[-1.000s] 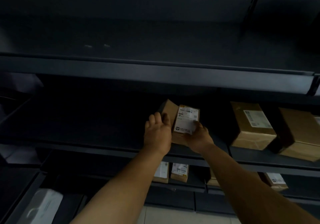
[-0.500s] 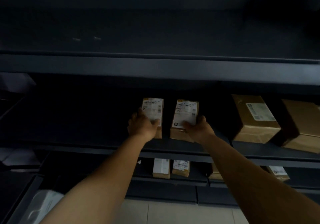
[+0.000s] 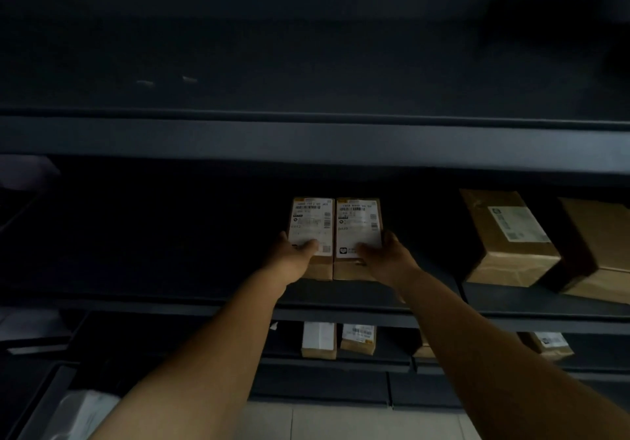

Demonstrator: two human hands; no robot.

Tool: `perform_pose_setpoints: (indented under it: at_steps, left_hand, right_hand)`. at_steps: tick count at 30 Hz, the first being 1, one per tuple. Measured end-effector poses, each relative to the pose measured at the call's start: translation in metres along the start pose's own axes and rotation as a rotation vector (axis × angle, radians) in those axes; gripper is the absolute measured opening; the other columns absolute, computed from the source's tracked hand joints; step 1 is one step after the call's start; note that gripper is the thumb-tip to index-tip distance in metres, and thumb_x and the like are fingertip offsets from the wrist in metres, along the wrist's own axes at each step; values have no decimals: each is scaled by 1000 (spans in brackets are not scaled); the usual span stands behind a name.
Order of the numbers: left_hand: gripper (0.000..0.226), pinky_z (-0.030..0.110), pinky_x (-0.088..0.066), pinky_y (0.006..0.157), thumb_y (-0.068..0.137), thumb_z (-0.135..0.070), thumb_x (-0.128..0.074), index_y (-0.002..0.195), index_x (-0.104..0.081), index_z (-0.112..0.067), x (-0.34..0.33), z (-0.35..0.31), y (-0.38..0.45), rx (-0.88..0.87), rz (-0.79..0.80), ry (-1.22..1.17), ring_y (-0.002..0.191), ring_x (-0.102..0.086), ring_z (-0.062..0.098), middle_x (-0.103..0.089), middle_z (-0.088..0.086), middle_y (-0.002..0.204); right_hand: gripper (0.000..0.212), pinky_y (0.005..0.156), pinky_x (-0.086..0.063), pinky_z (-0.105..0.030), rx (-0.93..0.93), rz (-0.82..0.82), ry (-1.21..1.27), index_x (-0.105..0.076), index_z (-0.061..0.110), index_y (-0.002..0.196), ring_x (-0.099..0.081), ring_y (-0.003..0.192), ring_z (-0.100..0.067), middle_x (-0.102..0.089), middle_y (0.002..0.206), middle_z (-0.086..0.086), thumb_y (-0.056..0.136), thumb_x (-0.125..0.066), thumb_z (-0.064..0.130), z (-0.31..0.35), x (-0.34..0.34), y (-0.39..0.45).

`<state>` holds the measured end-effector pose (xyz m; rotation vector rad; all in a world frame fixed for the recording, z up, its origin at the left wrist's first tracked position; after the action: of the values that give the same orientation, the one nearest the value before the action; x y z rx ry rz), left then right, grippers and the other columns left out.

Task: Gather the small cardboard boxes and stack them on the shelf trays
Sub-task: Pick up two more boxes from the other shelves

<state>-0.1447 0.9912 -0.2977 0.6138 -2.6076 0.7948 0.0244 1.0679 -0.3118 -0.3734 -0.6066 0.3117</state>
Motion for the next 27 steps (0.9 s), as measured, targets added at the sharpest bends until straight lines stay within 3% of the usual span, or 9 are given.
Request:
perform_pose_setpoints:
  at_steps: [5,8,12,16,19,23,27]
  left_hand:
    - [35,28,-41,81,101,-28,-38,134,-42,-18,11,0,-12,1,-88,-82,114,-54,24,-55,8,130]
    - [36,26,-42,81,100,-25,-43,136,-42,-20,20,-3,-32,-50,-136,-160,106,-55,19,-56,6,130]
    - [49,27,-47,83,95,-29,-53,141,-38,-22,36,3,-72,-92,-216,-241,105,-57,18,-57,4,129]
    - [53,31,-51,87,93,-31,-58,141,-38,-25,46,15,-129,-102,-348,-334,107,-59,18,-58,1,127]
    - [52,30,-52,85,93,-32,-57,141,-37,-28,49,26,-176,-89,-447,-380,106,-59,17,-58,-2,125]
    - [54,37,-50,95,92,-32,-57,143,-37,-28,53,36,-239,-90,-598,-443,110,-59,19,-58,0,127]
    - [46,40,-51,94,92,-33,-56,135,-42,-36,67,36,-304,-124,-761,-450,104,-60,16,-59,-3,119]
  right_hand:
    - [55,91,-51,-40,29,8,140,-31,22,144,-58,112,-26,-56,132,-5,93,-53,23,5,3,-10]
    - [54,82,-48,-31,80,25,215,-28,25,146,-57,108,-21,-55,133,-2,96,-47,20,13,6,-24]
    - [51,88,-46,-30,189,51,317,-34,24,144,-55,104,-17,-56,127,3,95,-49,18,23,11,-52]
    - [51,86,-44,-28,299,154,347,-34,23,142,-54,100,-14,-55,114,5,95,-53,20,31,19,-92]
    - [49,85,-45,-27,378,244,331,-37,25,140,-56,101,-14,-56,116,3,94,-55,21,35,23,-124]
    - [46,73,-45,-19,495,348,306,-40,27,136,-57,92,-8,-58,113,5,93,-56,21,41,28,-168]
    - [44,66,-42,-18,577,453,319,-41,34,134,-55,88,-3,-58,112,7,94,-54,23,57,30,-216]
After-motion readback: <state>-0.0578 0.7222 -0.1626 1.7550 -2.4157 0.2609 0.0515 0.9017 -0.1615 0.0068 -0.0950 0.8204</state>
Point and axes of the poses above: each hand's wrist, its own y-axis towards the middle knuckle, its own x-axis out of the back of the hand, z = x × y, the point moved 5 cm from there along y, towards the middle knuckle
